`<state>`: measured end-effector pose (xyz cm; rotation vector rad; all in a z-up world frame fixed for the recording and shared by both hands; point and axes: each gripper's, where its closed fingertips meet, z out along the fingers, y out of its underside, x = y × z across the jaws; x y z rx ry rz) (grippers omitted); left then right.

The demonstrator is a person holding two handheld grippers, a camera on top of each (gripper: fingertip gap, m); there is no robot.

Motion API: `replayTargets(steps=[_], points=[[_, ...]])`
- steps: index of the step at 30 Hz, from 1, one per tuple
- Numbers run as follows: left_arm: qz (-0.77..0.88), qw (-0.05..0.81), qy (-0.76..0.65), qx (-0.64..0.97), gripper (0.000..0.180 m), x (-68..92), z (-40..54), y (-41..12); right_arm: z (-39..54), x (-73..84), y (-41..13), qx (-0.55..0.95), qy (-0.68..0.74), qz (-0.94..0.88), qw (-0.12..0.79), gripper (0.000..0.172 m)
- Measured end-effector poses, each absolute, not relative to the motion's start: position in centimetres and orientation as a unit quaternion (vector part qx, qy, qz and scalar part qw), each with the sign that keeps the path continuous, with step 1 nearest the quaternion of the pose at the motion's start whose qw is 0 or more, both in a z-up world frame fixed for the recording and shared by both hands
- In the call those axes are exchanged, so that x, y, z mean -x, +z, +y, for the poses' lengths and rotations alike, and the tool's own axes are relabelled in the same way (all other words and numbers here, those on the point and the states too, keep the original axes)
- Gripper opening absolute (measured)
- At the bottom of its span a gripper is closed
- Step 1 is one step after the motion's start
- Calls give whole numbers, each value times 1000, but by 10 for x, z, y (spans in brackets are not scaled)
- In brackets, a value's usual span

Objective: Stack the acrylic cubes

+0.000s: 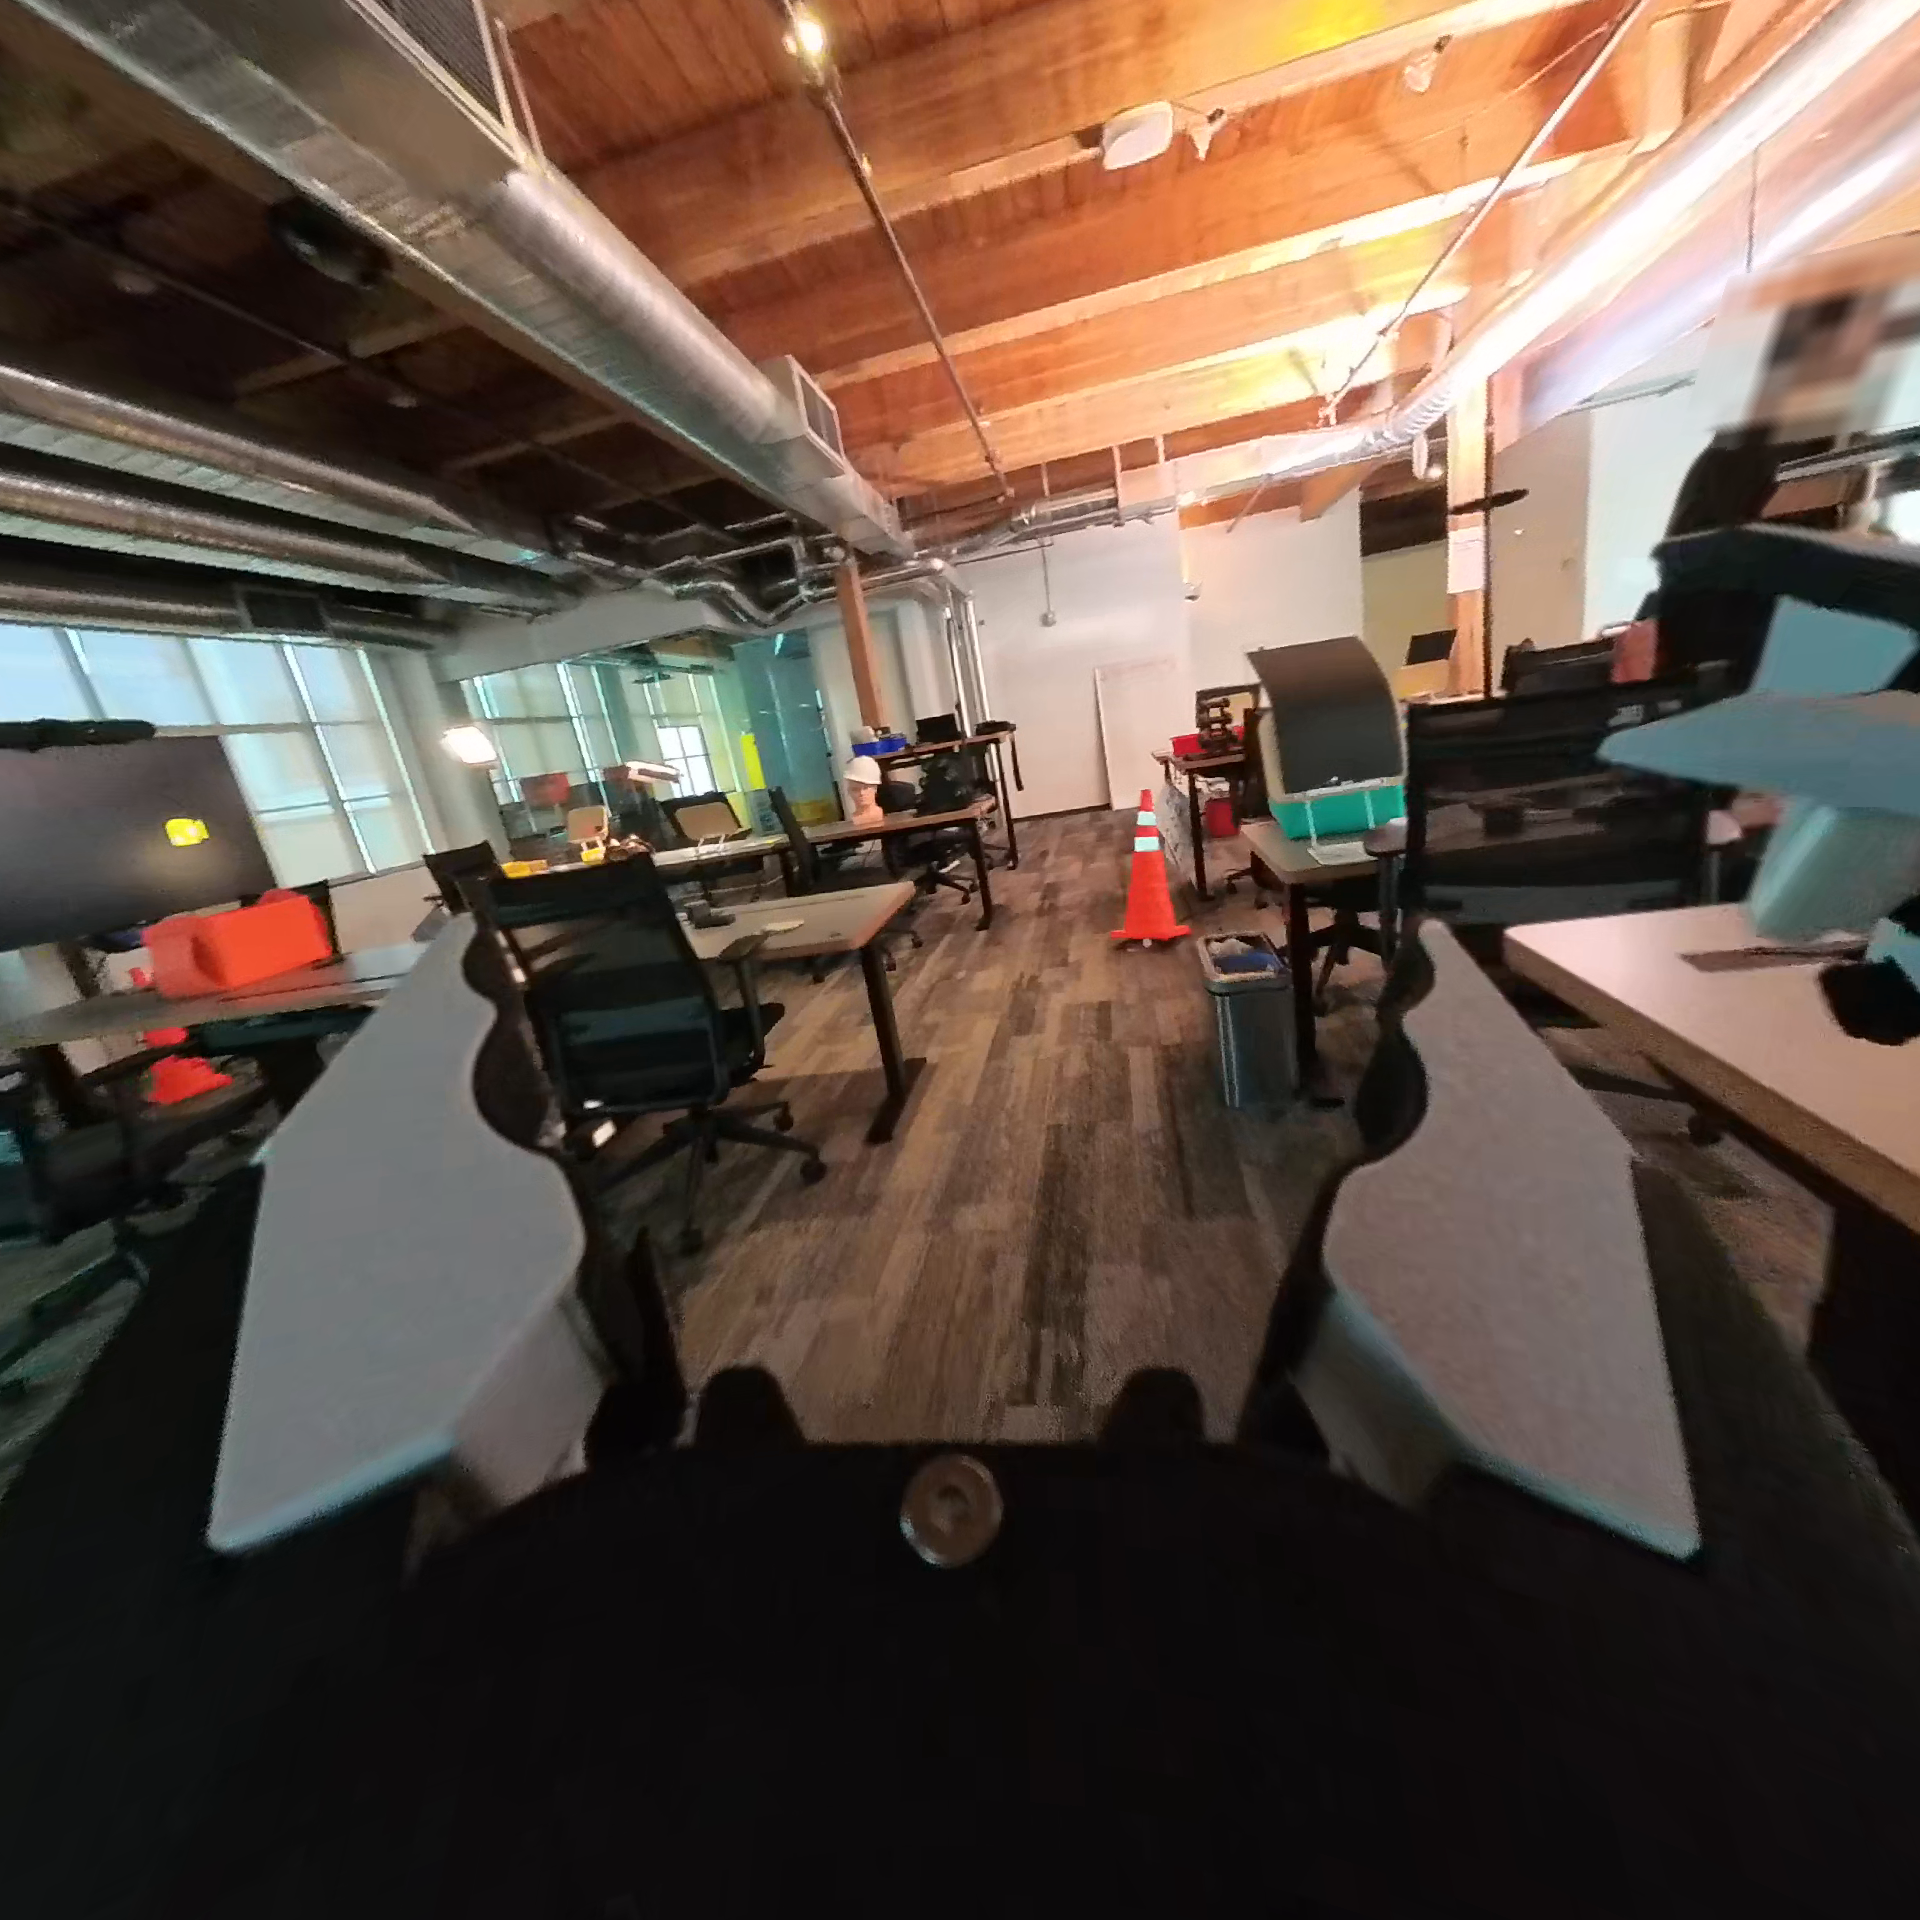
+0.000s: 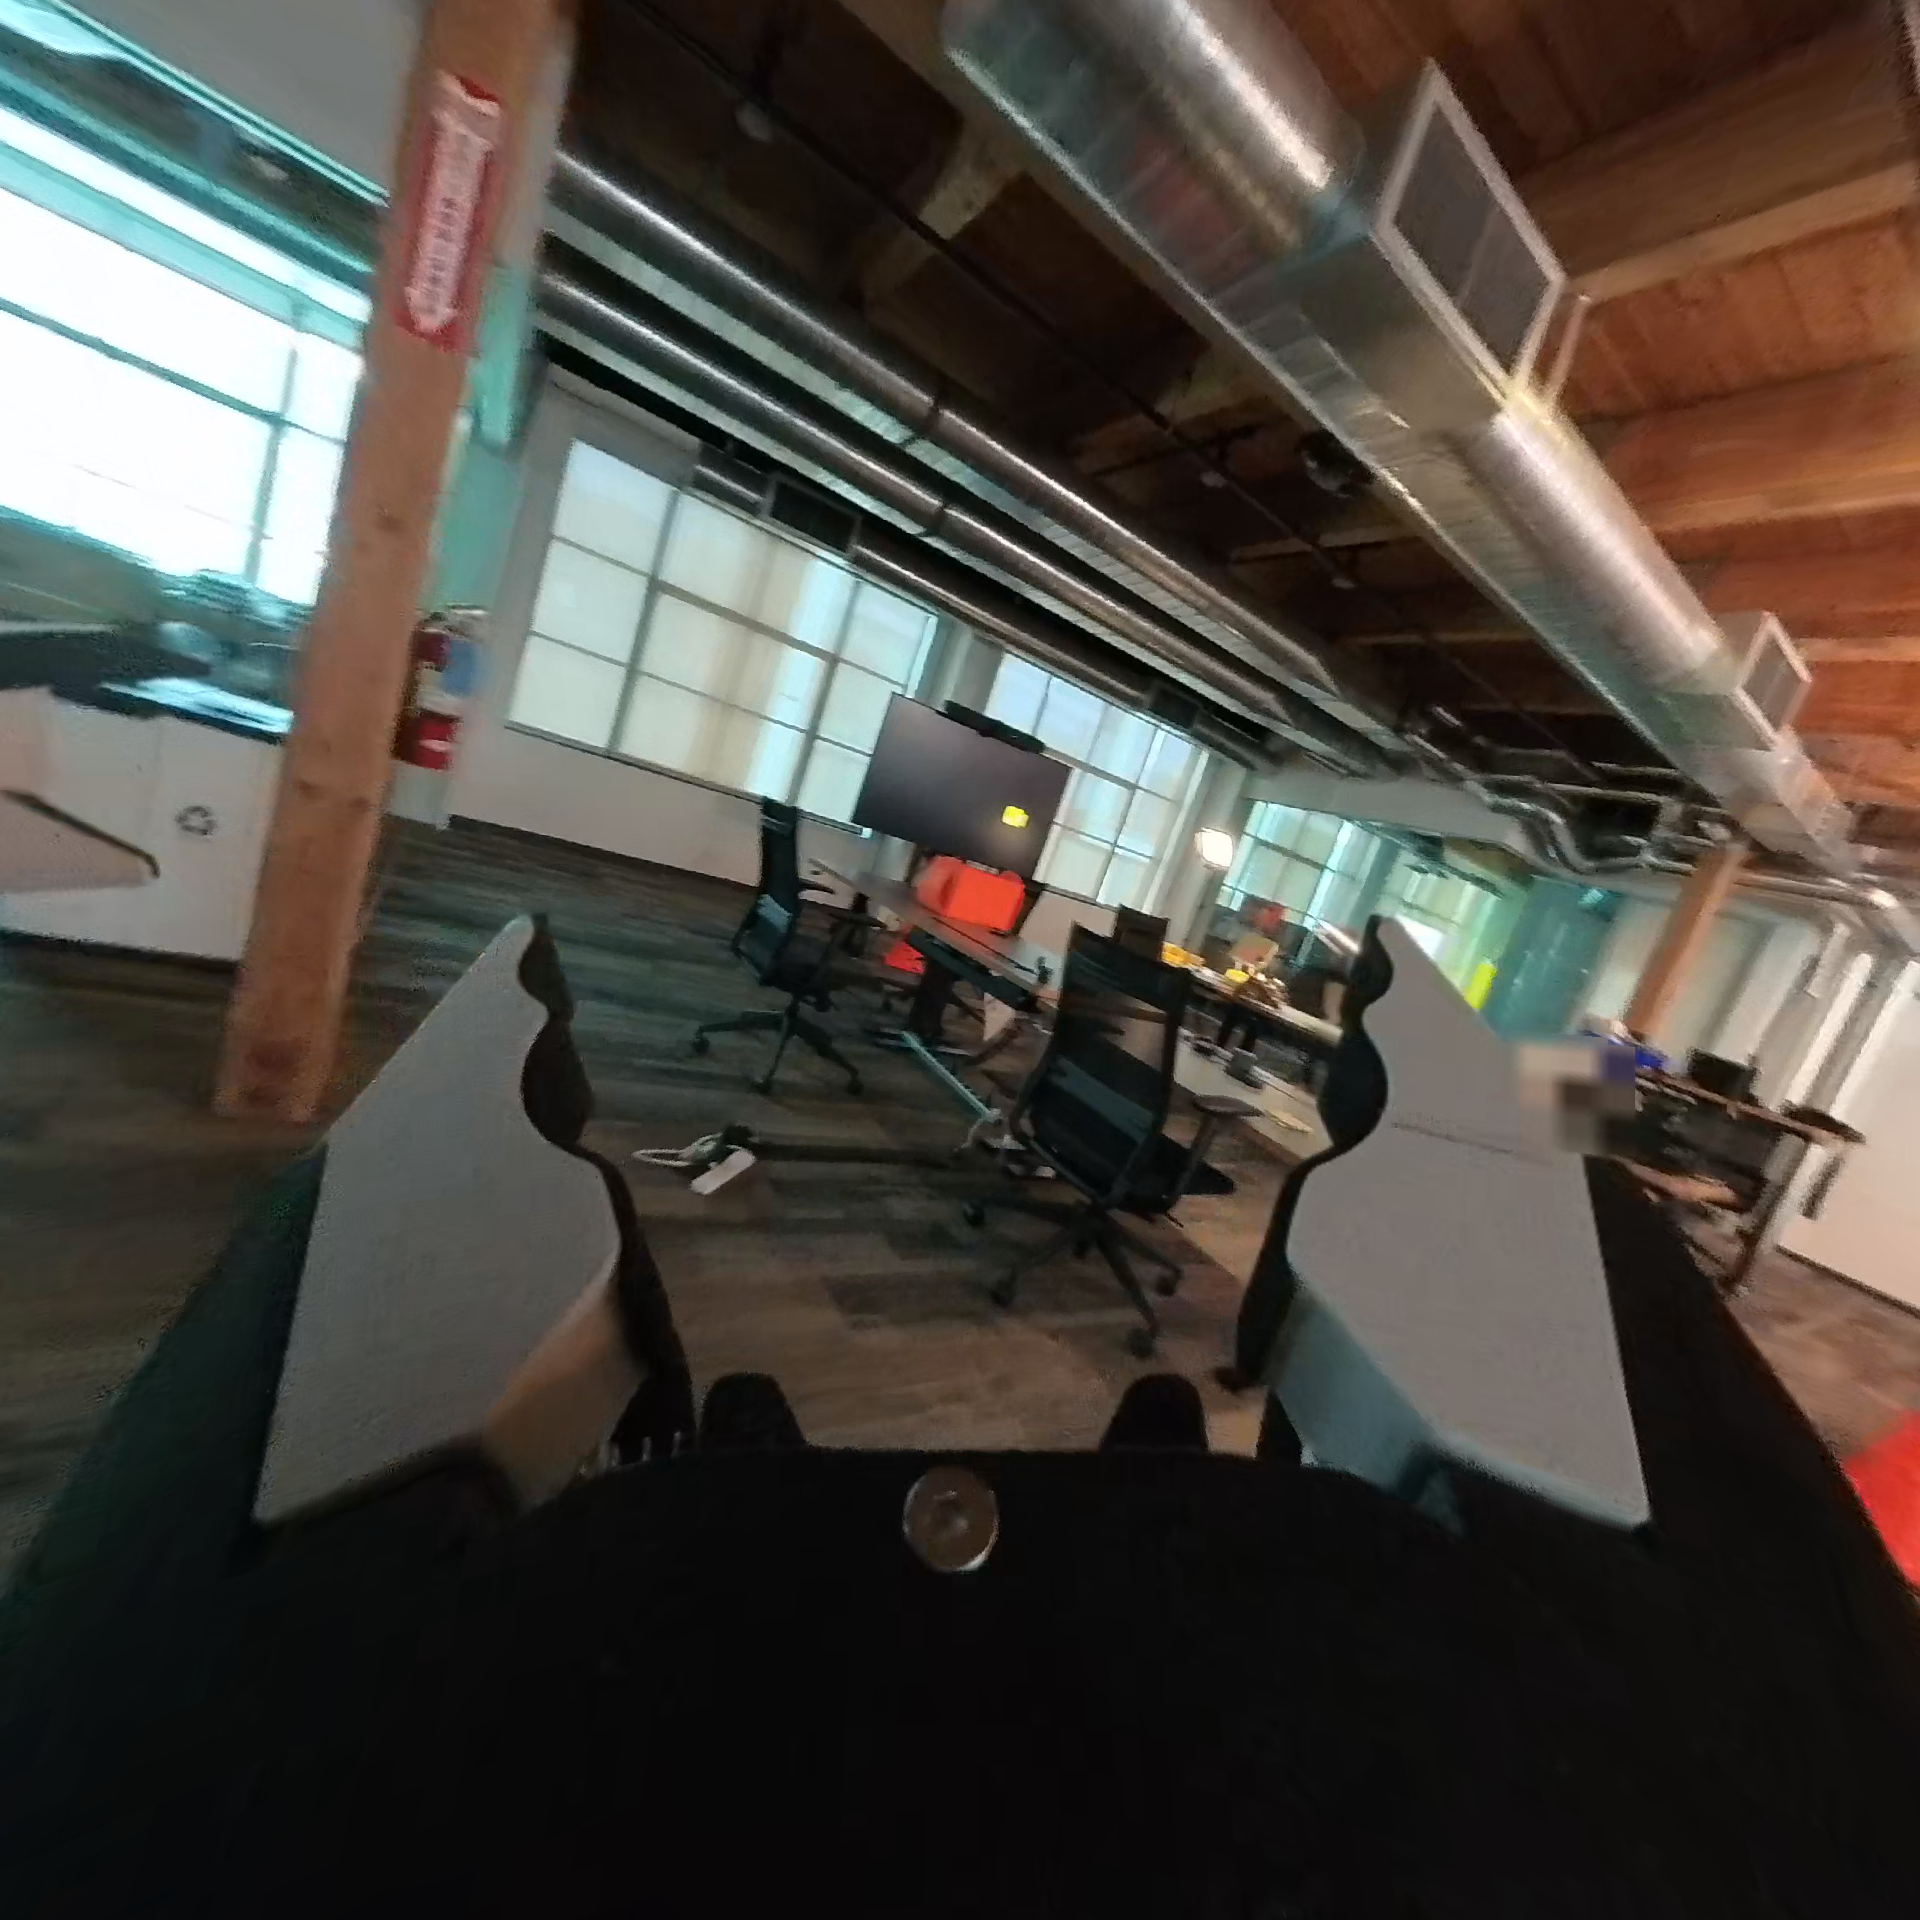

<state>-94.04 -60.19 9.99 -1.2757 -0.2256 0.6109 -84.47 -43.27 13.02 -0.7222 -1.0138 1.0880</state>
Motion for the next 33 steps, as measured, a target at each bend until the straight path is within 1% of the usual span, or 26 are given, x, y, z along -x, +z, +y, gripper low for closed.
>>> replayTargets(steps=[3,8,16,22,27,31,33], points=[[-90,756,245,601,158,995,-541,100,-374,871,133,362,472,-415,688,143],[-50,770,205,602,157,1059,-454,104,-292,887,128,419,405,-378,720,141],[16,778,126,615,157,1155,-315,83,-188,923,107,490,289,-324,756,137],[91,774,100,618,156,1243,-230,99,-116,973,90,539,224,-255,770,130],[114,774,76,618,150,1301,-159,98,-63,1017,92,559,192,-226,774,127],[141,764,6,629,147,1308,-80,82,-28,1019,80,584,136,-215,771,123],[174,758,-26,628,141,1298,-36,74,-5,1012,74,597,114,-200,769,122]])
